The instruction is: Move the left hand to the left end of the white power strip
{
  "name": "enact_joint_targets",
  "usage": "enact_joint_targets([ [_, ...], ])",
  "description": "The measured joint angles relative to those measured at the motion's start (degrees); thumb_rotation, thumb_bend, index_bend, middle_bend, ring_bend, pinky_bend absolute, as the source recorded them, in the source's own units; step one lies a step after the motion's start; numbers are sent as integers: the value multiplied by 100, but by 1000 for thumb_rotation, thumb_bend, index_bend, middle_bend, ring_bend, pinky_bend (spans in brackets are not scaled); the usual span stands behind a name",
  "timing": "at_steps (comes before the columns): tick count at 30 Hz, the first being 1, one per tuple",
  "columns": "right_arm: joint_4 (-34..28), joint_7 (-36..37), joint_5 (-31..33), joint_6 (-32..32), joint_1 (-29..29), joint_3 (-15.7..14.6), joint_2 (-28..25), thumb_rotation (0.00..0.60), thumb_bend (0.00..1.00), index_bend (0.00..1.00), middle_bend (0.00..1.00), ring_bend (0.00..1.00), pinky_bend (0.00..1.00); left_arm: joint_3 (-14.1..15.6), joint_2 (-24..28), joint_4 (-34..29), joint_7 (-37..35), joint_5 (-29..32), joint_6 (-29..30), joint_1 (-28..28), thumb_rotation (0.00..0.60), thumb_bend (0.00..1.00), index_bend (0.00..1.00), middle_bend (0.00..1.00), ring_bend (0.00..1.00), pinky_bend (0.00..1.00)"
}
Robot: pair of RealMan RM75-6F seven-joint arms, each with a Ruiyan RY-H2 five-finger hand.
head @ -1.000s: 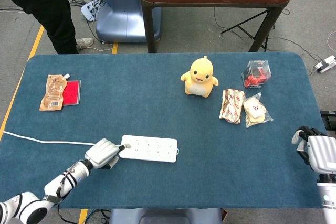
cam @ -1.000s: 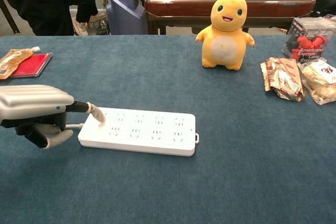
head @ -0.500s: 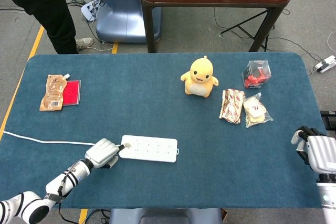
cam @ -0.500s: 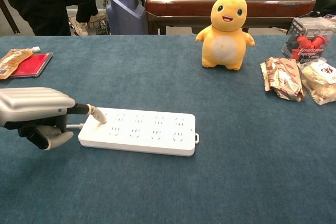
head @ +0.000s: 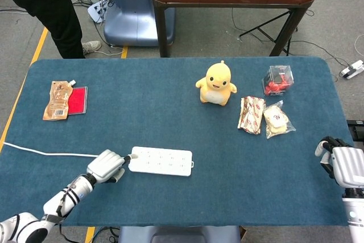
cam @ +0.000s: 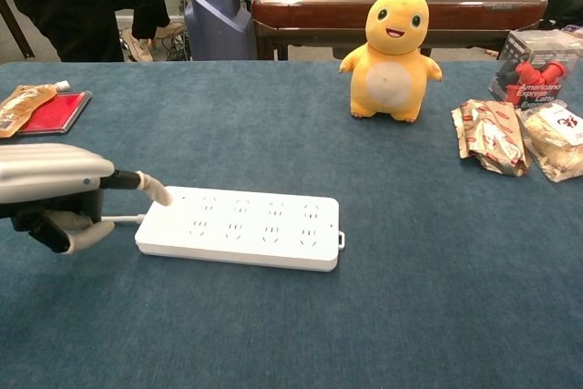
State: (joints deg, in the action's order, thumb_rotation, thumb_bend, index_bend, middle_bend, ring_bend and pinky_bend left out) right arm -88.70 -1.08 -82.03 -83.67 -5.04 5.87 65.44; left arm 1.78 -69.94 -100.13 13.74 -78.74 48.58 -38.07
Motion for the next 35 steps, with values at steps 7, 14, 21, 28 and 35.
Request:
enact_joint_targets([
  [7,27,21,-19,16,-29,12,10,600,169,621,434,408,563,-19,305,-174,-450,-207,662,346,600,602,159,810,799,983],
  [14,38,26,-57,48,-74,16,45,600,169,621,434,408,563,-25,621,-334,-653,-227,2098,1208,600,602,215,630,550,778],
  [21,7,-10,-73,114,-150,35,50,600,169,621,434,408,563,-107,690,-420,-505,83,3163,2027,600,602,296,511,444,658],
  [28,-11,-33,-78,142,-184,36,65,600,169,621,434,408,563,-182,624,-393,96,321,3952,2548,600,601,316,485,422,627],
  [35,-9,-11,-81,59,-140,25,86,600,169,621,434,408,563,-316,656,-465,324,591,4291,2954,600,601,315,484,420,627],
])
